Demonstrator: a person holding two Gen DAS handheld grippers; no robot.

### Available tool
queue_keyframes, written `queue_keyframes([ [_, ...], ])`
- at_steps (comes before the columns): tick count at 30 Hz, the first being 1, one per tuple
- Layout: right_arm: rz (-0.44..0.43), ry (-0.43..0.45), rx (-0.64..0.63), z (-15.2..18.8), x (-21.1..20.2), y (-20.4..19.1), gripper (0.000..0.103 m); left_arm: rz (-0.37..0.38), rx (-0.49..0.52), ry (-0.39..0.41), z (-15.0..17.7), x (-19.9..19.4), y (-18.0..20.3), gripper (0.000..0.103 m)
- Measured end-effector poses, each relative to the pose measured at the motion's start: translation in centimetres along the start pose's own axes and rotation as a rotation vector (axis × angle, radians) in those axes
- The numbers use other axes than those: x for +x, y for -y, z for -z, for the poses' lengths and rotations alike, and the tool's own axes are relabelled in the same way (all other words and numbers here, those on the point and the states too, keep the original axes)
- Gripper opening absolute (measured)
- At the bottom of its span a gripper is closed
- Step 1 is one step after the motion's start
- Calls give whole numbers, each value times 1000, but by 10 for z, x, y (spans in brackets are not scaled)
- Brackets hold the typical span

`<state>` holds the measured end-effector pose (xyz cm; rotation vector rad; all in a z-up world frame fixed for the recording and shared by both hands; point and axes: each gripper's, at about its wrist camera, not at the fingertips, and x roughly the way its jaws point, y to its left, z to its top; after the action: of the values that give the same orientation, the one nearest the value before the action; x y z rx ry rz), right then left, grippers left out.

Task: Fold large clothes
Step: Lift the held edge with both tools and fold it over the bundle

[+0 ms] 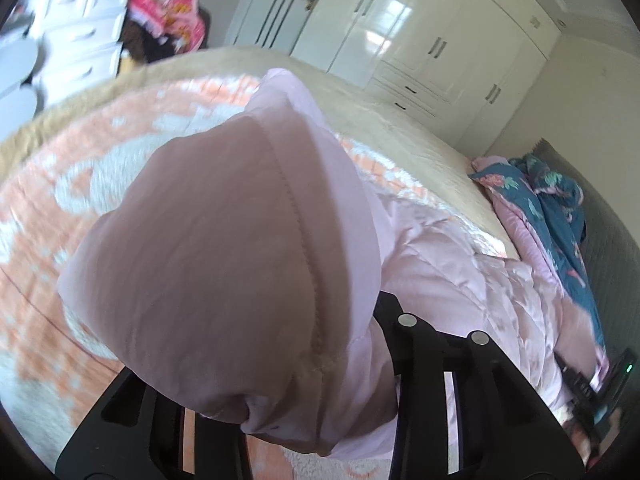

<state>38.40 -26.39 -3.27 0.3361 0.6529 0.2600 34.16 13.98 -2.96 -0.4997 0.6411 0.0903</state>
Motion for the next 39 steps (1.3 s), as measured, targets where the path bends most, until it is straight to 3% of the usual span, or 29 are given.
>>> queue_keyframes([
  [8, -49, 46, -135, -13, -61, -43, 27, 12, 101, 71, -8, -65, 27, 26],
  [16, -70, 46, -172, -2, -111, -58, 27, -2, 130, 56, 16, -109, 22, 26],
  [30, -59, 25, -174, 42, -152, -56, 27, -15, 113, 17, 59, -144, 3, 26],
  [39, -63, 28, -186, 52, -157, -60, 27, -25, 83, -2, 73, -149, -11, 26],
])
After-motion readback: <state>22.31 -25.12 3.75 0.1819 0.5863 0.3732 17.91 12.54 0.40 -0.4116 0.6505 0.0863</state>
